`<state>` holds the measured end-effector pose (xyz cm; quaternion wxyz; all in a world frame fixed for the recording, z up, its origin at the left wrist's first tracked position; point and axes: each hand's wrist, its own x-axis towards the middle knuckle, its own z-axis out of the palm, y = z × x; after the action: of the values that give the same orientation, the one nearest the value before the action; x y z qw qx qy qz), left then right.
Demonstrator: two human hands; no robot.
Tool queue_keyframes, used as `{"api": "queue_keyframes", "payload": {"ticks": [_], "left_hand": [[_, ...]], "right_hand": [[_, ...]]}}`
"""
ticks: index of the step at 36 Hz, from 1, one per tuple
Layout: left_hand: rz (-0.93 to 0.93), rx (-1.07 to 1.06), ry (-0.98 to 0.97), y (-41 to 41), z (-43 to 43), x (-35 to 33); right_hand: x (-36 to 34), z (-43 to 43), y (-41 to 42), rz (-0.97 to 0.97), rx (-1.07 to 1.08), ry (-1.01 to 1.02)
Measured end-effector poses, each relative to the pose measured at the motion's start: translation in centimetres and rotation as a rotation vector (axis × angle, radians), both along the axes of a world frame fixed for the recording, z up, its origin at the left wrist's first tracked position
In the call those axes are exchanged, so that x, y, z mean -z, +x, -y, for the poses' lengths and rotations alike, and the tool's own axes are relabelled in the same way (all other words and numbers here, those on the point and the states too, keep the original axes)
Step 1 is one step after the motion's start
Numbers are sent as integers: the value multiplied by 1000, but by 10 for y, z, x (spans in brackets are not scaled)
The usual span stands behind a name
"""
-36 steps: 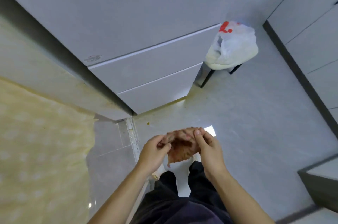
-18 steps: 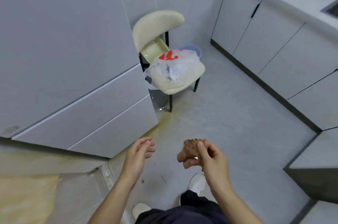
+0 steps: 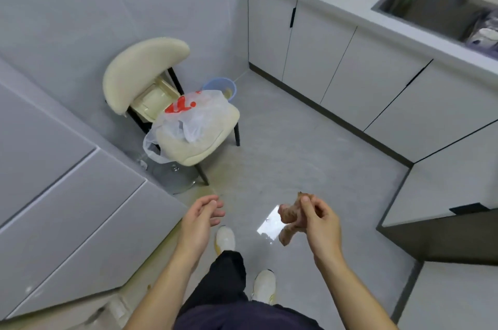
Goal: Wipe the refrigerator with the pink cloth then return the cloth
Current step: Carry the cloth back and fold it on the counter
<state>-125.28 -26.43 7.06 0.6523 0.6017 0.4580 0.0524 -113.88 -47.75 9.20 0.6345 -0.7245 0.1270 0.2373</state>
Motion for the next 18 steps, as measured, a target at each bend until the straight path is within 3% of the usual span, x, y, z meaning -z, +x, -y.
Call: {"api": "queue_keyframes", "payload": {"ticks": [18], "left_hand": [[-2, 218, 6, 214, -101, 11]], "right_hand": [[6, -42, 165, 47, 317, -219]]}}
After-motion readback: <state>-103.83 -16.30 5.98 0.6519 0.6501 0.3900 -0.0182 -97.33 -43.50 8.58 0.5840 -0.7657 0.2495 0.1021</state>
